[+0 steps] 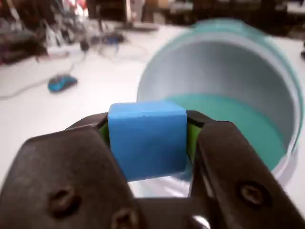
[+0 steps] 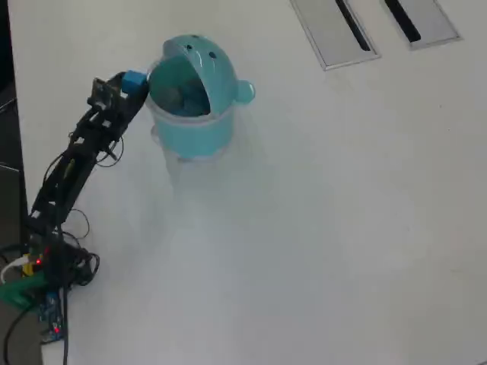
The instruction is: Grasp RGB lego blocks and put them in the bin one by one.
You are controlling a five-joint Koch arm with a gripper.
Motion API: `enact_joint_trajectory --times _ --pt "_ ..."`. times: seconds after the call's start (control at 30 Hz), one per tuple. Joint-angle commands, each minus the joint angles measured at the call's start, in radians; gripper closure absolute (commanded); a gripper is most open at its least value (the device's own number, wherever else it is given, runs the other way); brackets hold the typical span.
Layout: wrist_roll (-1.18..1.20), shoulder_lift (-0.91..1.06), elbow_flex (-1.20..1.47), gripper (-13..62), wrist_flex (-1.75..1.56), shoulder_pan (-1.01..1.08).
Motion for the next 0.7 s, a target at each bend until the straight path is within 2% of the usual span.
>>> enact_joint_trajectory --times 0.0,0.17,0.43,0.53,0.67 --pt "0.006 -0.055 -0.167 45.5 -0.158 -0.002" --pt "0.006 -0.167 -0.290 45.5 -0.160 0.012" --pt "0.006 -0.287 -0.310 45.1 -0.252 0.072" --pt "-0.114 -0.331 -0.311 31.7 -0.273 0.110" --pt "-0.190 -0.342 -0.291 23.2 -0.265 0.110"
